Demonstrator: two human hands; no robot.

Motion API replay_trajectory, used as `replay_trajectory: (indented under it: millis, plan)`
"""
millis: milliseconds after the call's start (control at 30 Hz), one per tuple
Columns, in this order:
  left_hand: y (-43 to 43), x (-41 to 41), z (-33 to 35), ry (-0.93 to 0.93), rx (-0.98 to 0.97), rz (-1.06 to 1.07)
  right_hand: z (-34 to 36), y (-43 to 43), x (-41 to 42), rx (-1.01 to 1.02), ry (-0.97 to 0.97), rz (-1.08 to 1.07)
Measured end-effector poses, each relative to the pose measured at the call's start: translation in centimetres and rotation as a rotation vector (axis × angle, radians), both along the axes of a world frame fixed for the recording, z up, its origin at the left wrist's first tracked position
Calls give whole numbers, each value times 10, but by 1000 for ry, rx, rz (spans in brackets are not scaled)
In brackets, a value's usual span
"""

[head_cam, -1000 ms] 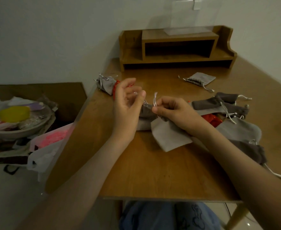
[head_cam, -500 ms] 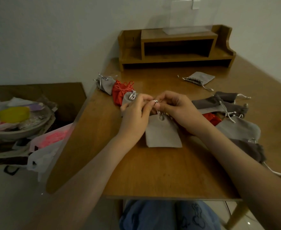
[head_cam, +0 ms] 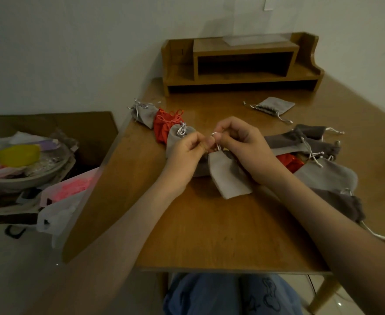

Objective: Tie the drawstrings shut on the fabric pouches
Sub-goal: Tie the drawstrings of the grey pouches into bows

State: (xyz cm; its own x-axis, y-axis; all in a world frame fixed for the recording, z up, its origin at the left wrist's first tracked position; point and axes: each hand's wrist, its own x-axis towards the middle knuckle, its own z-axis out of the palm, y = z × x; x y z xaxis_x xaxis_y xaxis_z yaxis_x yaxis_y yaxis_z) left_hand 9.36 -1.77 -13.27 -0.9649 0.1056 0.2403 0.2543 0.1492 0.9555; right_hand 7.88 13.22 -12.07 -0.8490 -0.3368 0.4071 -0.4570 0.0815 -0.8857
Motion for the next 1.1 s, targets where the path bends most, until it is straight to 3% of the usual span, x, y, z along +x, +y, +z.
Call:
replay_trajectory:
  millis: [333, 700, 1100]
  plan:
    - [5, 4, 4, -155, 172, -223, -1, 2, -1, 109, 187, -114]
    - [2, 7, 12, -306, 172, -226, 13, 12, 3, 171, -26, 119]
    - [-1, 7, 8, -202, 18, -173, 6, 4, 4, 181, 26, -18]
